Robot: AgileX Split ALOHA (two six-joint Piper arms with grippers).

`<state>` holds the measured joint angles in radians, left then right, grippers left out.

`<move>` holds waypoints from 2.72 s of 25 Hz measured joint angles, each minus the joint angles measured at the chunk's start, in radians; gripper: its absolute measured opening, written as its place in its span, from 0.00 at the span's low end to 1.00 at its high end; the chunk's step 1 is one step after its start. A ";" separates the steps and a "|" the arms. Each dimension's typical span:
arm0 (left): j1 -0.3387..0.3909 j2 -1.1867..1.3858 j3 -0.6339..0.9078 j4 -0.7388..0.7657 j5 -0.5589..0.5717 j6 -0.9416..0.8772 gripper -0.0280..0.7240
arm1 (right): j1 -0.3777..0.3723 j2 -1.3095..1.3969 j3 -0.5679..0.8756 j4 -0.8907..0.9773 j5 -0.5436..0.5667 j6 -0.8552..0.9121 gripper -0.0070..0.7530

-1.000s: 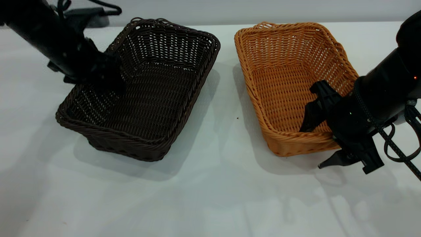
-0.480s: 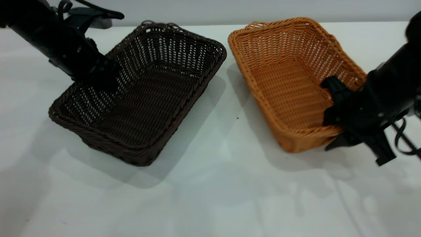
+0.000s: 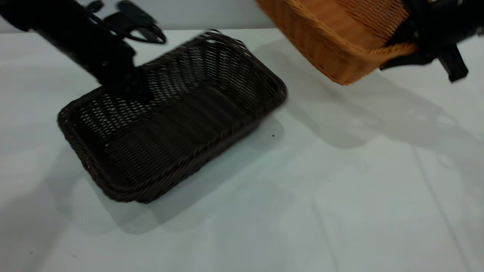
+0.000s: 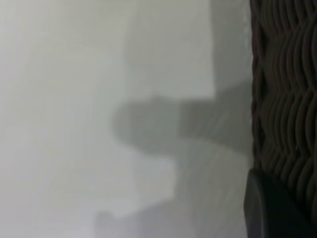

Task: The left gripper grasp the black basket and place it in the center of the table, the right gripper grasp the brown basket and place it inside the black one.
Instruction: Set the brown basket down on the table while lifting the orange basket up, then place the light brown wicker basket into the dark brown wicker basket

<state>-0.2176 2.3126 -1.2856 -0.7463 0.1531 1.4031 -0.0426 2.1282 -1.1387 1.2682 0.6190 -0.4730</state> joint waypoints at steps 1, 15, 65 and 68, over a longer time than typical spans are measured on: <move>-0.023 0.000 0.000 -0.003 -0.010 0.050 0.14 | -0.001 0.000 -0.033 -0.089 0.056 0.045 0.18; -0.252 0.081 -0.128 -0.014 -0.024 0.536 0.14 | -0.002 0.000 -0.289 -0.369 0.321 0.184 0.18; -0.132 -0.840 -0.117 -0.268 -0.012 0.433 0.69 | 0.280 0.058 -0.310 -0.783 0.529 0.052 0.18; -0.132 -0.840 -0.115 -0.268 -0.012 0.433 0.69 | 0.282 0.111 -0.310 -0.762 0.492 0.088 0.18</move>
<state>-0.3498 1.4731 -1.4007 -1.0147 0.1414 1.8361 0.2390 2.2393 -1.4492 0.5066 1.1109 -0.3848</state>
